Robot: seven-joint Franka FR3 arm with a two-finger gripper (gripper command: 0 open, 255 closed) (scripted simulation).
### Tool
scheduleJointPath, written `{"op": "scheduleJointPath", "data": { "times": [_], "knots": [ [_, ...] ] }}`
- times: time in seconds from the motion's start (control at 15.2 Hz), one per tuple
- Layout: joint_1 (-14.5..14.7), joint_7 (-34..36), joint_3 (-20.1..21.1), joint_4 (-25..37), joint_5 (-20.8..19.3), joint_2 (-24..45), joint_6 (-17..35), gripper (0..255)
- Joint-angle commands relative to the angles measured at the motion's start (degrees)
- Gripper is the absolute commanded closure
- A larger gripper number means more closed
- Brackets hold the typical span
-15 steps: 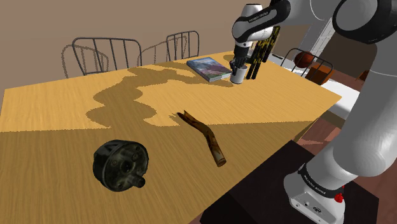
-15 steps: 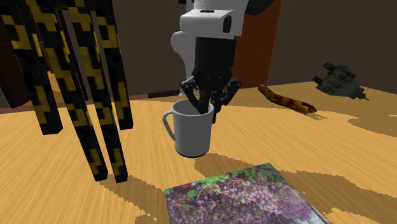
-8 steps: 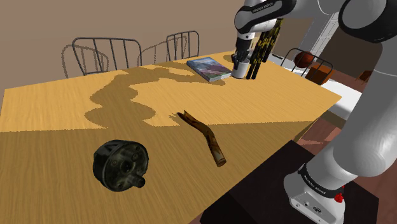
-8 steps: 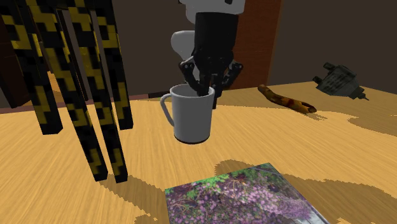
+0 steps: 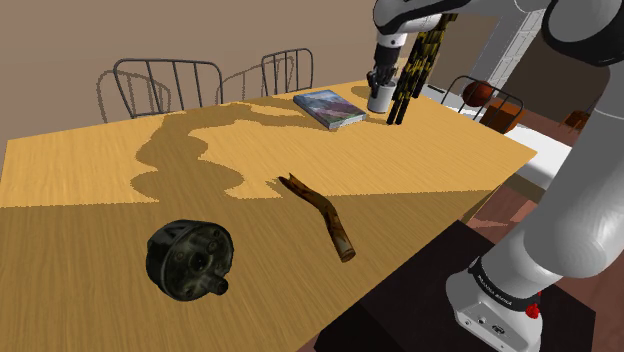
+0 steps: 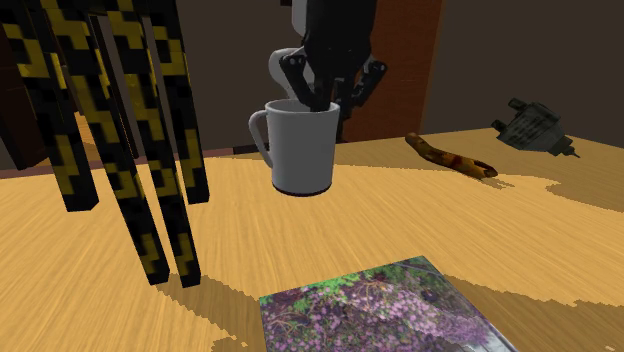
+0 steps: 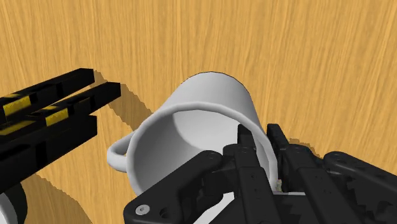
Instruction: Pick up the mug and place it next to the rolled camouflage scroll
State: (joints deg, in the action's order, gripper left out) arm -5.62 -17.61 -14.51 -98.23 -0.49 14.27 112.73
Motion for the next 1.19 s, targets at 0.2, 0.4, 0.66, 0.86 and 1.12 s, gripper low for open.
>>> {"op": "scheduleJointPath", "data": {
  "times": [0.2, 0.4, 0.66, 0.86, 1.12],
  "knots": [
    [-0.04, -0.14, -0.08, 2.97, -0.12, -0.60, -3.56, 255],
    [-0.05, -0.21, -0.12, 4.91, -0.18, -0.89, -5.77, 255],
    [-0.08, -0.32, -0.16, 7.54, -0.21, -1.08, -8.59, 255],
    [2.44, 3.65, 1.24, 5.66, -0.92, -2.60, -8.39, 255],
    [5.64, 8.91, 3.21, 4.22, -1.59, -3.85, -8.44, 255]
  ]
}}
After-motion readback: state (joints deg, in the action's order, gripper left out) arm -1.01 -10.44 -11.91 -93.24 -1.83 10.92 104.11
